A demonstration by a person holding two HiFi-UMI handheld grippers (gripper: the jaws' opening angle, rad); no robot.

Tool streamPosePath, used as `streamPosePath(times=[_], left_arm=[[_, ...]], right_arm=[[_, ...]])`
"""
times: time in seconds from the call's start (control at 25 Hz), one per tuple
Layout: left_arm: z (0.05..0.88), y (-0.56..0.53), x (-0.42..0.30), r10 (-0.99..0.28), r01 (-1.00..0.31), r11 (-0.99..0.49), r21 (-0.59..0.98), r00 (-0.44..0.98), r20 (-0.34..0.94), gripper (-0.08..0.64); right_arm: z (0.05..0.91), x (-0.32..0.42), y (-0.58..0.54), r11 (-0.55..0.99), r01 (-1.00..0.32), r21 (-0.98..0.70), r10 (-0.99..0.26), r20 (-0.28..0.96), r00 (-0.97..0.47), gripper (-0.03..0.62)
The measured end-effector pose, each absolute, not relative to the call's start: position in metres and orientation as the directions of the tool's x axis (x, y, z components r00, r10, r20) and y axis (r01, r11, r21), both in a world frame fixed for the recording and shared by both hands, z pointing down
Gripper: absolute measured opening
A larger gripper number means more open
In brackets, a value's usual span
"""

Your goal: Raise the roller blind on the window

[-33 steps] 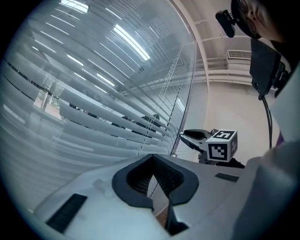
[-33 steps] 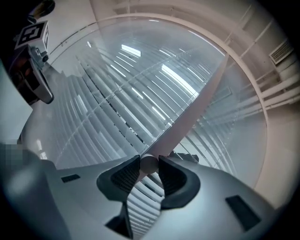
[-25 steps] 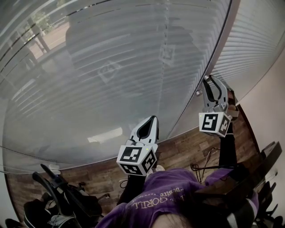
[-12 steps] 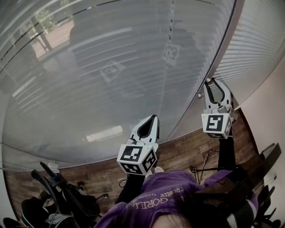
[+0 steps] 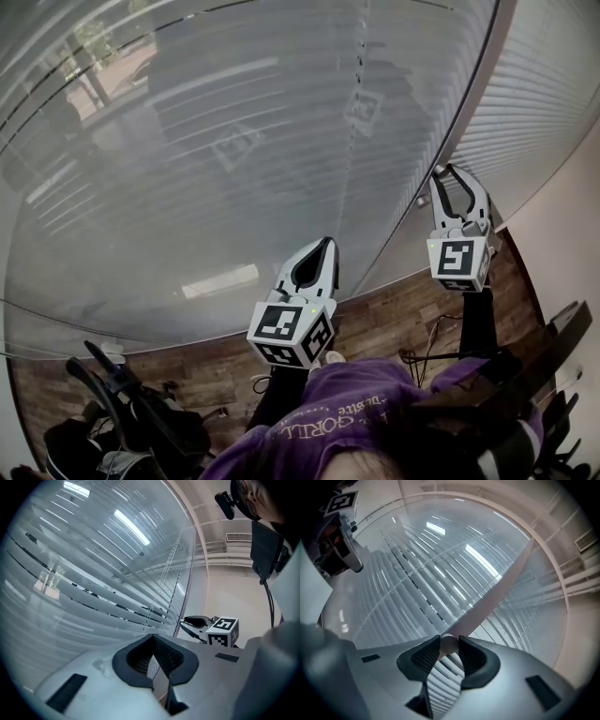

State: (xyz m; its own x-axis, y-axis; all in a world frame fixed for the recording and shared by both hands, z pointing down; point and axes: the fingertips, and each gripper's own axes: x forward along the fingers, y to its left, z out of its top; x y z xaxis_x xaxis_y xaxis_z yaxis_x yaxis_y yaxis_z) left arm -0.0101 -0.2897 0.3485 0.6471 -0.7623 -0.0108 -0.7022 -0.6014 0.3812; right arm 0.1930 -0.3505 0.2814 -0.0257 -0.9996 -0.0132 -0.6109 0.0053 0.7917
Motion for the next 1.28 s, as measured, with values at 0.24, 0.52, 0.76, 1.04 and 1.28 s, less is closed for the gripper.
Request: streamPosePath(times=[0.24,0.52,0.76,1.04,1.28], left_arm=[[0.350,-0.289,-0.009,-0.761,-0.701,-0.603,0.381,0.649,-0.009,0.000],[0.351,-0.291,-0.010,-0.764,-0.700,-0.596,0.394,0.645,-0.010,0.000],[0.353,-0.291,-0.009,-0.766,-0.701,-0.591,0.399,0.642,-0.007,0.000],[0.355,-0.289,-0.010,-0.764,-0.702,-0.593,0.394,0.645,0.000,0.000],[0.355,-0.290,-0.013,-0.768,-0.707,-0.590,0.390,0.641,0.001,0.000]], right_arm=[[0.285,0.193,-0.351,-0.020,-0.511,0.859,-1.000,-0.022,0.003,0.124],[0.287,0.191,-0.350,-0.040,-0.385,0.922,-0.999,-0.033,0.025,0.124],[0.287,0.191,-0.350,-0.052,-0.382,0.923,-0.999,-0.046,0.025,0.124],[0.278,0.189,-0.347,0.015,-0.645,0.764,-0.997,-0.034,-0.064,0.124],[0.269,0.193,-0.344,0.138,-0.896,0.421,-0.988,-0.004,-0.154,0.124]])
